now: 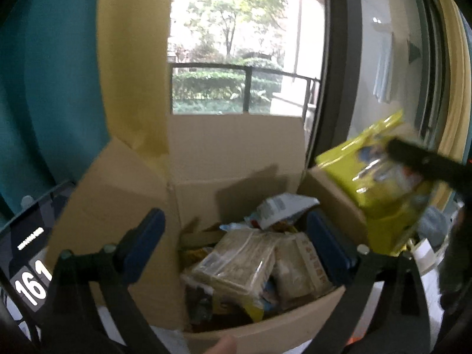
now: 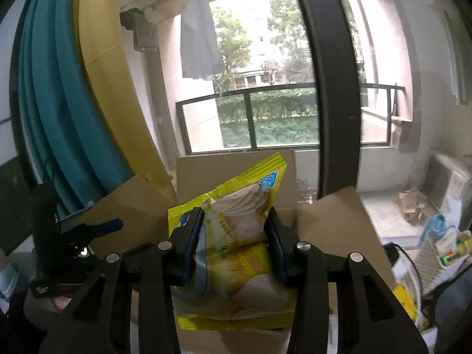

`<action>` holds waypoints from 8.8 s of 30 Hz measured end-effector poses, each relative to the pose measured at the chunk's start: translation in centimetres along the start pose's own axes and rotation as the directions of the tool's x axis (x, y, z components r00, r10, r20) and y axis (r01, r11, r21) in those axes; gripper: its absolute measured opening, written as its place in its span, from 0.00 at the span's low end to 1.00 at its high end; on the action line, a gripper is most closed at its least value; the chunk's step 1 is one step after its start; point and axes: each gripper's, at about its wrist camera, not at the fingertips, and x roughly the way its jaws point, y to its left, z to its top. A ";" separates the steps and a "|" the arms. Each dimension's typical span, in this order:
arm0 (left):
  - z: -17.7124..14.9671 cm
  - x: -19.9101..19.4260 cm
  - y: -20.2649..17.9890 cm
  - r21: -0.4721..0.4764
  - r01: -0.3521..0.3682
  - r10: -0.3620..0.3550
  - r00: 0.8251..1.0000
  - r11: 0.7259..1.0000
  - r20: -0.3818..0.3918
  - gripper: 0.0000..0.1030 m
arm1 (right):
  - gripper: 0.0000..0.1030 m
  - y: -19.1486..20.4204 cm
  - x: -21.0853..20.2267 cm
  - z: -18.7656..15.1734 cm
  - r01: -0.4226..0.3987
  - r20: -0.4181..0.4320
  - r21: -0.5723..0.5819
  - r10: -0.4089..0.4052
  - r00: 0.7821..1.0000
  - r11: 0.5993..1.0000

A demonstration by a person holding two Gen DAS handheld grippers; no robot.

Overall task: Organize snacks
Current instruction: 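Carry both bags into the cardboard box and open both grippers, then withdraw both grippers from the box back toward the remaining snacks, then grasp the bread loaf bag with the left gripper while the right grasps the clear nut bag, then carry both bags into the cardboard box and open both grippers, then withdraw both grippers from the box back toward the orange bag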

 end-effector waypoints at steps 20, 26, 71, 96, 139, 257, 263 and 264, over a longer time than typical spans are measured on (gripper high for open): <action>2.6 -4.9 6.8 -0.112 -0.161 0.175 0.976 0.981 0.128 0.95 | 0.78 5.3 10.6 2.7 -0.075 -0.035 0.078 0.078 0.996 0.994; 2.6 -5.3 6.4 -0.112 -0.151 0.164 0.979 0.982 0.123 0.95 | 0.78 5.8 8.5 1.7 -0.052 -0.058 0.033 0.054 0.997 0.998; -12.7 -17.8 -6.3 0.080 0.092 -0.085 0.993 0.993 -0.083 0.95 | 0.78 4.3 -17.5 -13.3 0.085 -0.183 0.067 -0.072 0.980 0.994; -25.3 -20.1 -12.2 0.115 0.308 -0.245 0.893 0.944 -0.377 0.95 | 0.78 1.7 -22.7 -22.1 0.190 -0.297 0.197 -0.126 0.947 0.962; -27.1 -17.6 -3.8 -0.041 0.198 -0.196 0.879 0.979 -0.435 0.75 | 0.78 5.2 -12.5 -21.3 0.089 -0.386 0.066 -0.056 0.921 0.994; 0.1 -0.4 -1.7 -0.155 0.090 -0.093 0.996 0.984 -0.013 0.92 | 0.80 -1.9 1.4 -1.6 0.087 -0.094 0.019 -0.085 0.992 0.996; -0.8 -3.1 -2.3 -0.144 0.099 -0.102 0.995 0.985 -0.013 0.92 | 0.80 -0.9 -1.3 -2.2 0.088 -0.088 0.015 -0.087 0.992 0.996; -1.0 -3.5 -2.4 -0.143 0.100 -0.102 0.995 0.985 -0.012 0.92 | 0.80 -0.8 -1.7 -2.3 0.088 -0.088 0.015 -0.087 0.992 0.996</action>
